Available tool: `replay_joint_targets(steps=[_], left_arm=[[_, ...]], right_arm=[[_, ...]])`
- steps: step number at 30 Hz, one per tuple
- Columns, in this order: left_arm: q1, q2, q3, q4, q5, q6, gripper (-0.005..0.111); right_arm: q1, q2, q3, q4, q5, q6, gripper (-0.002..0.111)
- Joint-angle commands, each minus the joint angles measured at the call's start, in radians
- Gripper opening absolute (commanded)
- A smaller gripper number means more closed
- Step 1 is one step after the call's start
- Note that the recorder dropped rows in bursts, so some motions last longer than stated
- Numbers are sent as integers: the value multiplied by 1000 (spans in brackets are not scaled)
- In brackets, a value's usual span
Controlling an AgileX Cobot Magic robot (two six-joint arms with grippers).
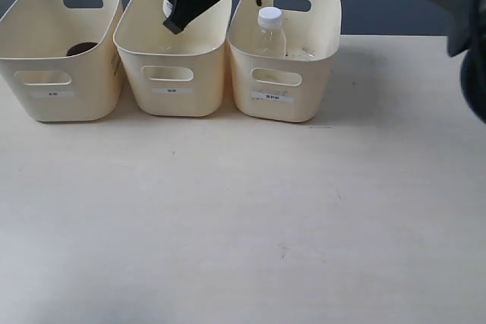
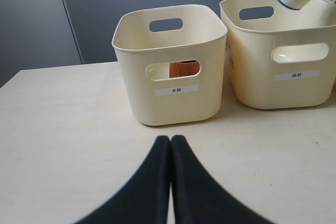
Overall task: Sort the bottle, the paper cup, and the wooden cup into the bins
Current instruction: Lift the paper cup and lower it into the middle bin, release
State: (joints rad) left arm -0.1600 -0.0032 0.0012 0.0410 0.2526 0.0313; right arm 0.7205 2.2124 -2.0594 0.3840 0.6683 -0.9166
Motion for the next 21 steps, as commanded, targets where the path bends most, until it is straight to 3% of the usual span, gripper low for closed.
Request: replay_joint_targets(steps=[1, 15, 21], left_arm=[[-3, 3, -1, 2, -14, -3, 0], [-3, 3, -1, 2, -14, -3, 0], [-3, 3, -1, 2, -14, -3, 0]], right_arm=[[-6, 85, -100, 15, 57, 29, -1], [-11, 205, -232, -91, 138, 170, 0], [-11, 205, -232, -89, 145, 182, 21]])
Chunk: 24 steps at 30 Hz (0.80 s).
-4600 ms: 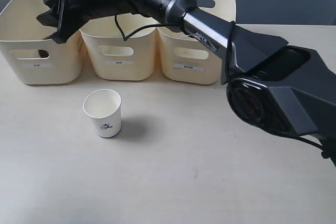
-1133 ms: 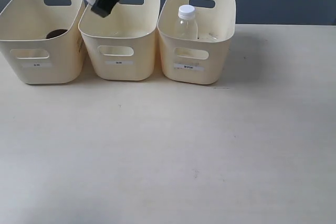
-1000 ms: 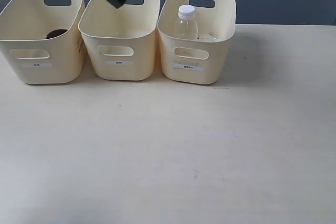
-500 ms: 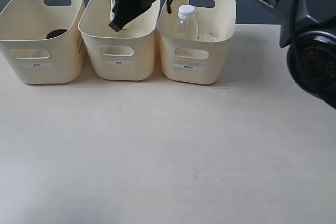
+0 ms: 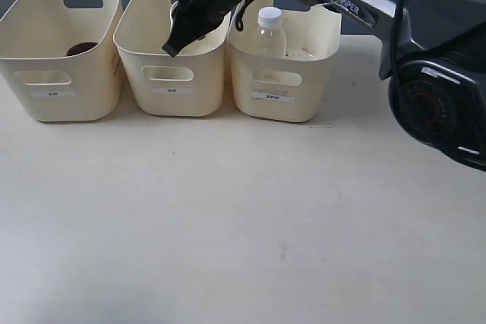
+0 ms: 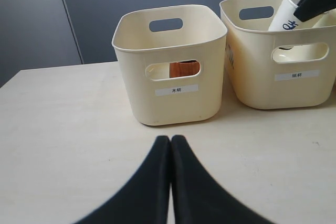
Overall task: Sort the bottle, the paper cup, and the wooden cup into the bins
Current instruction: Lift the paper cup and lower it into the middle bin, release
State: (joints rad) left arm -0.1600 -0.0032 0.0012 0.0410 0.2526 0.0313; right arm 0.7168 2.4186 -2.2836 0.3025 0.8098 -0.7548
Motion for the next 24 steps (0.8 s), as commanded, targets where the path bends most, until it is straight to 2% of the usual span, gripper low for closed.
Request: replay_joint_targets(steps=[1, 4, 15, 17, 18, 24], left_arm=[[-3, 3, -1, 2, -14, -3, 0], [-3, 3, -1, 2, -14, -3, 0], [-3, 3, -1, 2, -14, -3, 0], [-3, 3, -1, 2, -14, -3, 0], [-3, 3, -1, 2, -14, -3, 0], [-3, 3, -1, 2, -14, -3, 0]], right_arm=[[-8, -1, -8, -8, 3, 22, 25], [-8, -1, -8, -10, 0, 32, 31], [-8, -14, -8, -10, 14, 46, 30], [-8, -45, -8, -8, 24, 51, 16], [-8, -73, -8, -2, 27, 51, -1], [-8, -176, -4, -5, 148, 80, -1]])
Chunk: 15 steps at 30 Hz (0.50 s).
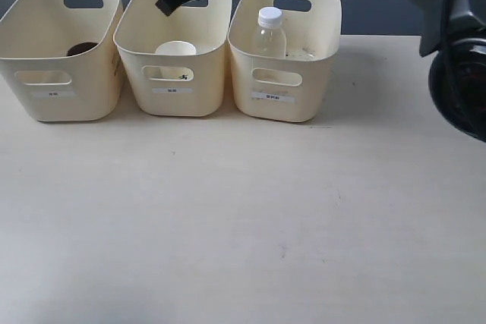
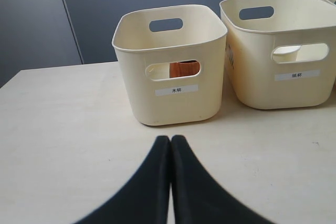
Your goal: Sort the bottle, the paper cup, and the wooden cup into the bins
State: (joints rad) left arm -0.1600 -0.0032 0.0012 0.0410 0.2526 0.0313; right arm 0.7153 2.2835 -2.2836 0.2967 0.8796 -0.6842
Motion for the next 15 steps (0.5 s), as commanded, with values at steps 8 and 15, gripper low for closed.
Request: replay_joint_targets(steps=[8, 15], left_arm=[[-3, 3, -1, 2, -14, -3, 0], [-3, 3, -1, 2, -14, -3, 0]], right_arm=[[12, -280, 299, -71, -27, 1, -1], [-10, -594, 847, -107, -371, -12, -1]])
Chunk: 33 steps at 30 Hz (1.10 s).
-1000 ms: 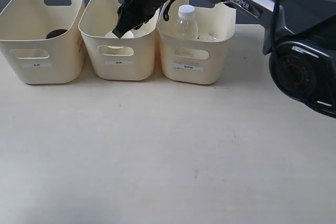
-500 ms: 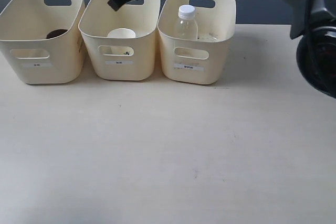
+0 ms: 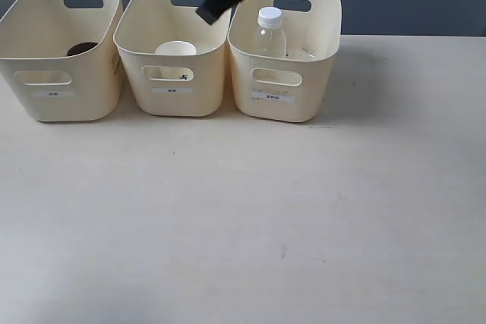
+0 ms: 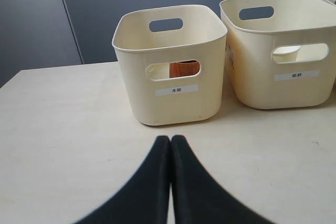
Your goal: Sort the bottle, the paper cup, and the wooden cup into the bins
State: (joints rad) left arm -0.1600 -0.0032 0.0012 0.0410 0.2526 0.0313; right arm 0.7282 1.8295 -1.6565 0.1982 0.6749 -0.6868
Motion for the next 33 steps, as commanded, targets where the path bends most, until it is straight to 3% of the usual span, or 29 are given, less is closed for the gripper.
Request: replay_joint_targets(steps=[1, 7, 13, 21, 33], left_arm=[[-3, 3, -1, 2, -14, -3, 0], [-3, 3, -1, 2, -14, -3, 0], [-3, 3, -1, 2, -14, -3, 0], [-3, 3, -1, 2, -14, -3, 0], [-3, 3, -1, 2, -14, -3, 0]], right_arm=[[-32, -184, 288, -5, -204, -10, -1], [-85, -461, 622, -5, -345, -10, -1], [-101, -724, 840, -44, -312, -15, -1], [-101, -965, 889, -29, -217, 153, -1], [-101, -1037, 889, -29, -221, 153, -1]])
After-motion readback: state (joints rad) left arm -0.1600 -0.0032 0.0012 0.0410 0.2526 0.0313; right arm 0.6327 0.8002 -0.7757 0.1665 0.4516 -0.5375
